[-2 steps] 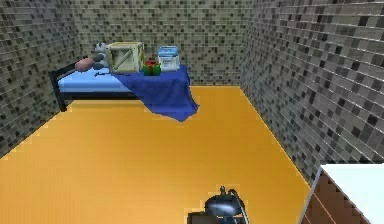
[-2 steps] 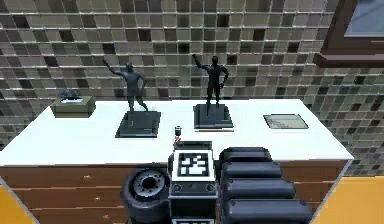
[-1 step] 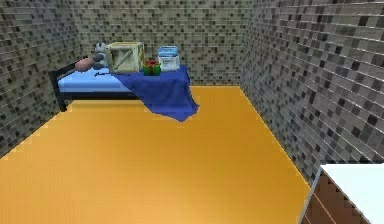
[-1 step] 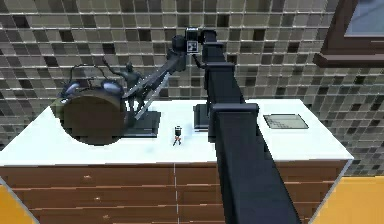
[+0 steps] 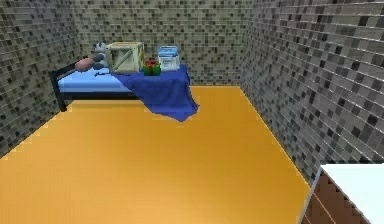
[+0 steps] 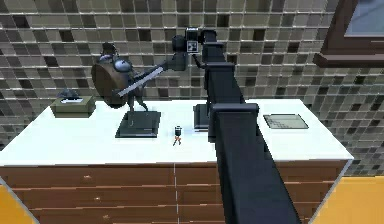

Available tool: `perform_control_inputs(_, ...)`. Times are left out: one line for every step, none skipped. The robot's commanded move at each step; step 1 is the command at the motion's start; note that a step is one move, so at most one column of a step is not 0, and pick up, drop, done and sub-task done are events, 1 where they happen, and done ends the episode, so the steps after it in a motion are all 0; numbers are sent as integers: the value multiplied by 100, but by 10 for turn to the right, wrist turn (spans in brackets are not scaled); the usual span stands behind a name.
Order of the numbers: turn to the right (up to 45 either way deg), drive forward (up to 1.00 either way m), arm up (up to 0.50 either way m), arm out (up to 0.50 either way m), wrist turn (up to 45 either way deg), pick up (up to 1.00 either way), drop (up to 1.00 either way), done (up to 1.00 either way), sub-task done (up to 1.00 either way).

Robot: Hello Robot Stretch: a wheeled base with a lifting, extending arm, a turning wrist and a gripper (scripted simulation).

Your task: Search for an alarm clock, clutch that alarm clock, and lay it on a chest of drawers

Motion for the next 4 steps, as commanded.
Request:
perform_control_inputs(0, 0, 0, 0, 450, 0, 0, 0, 0)
perform_control_inputs(0, 0, 0, 0, 450, 0, 0, 0, 0)
perform_control_inputs(0, 0, -28, 0, 0, 0, 0, 0, 0)
perform_control_inputs(0, 0, 0, 0, 0, 0, 100, 0, 0)
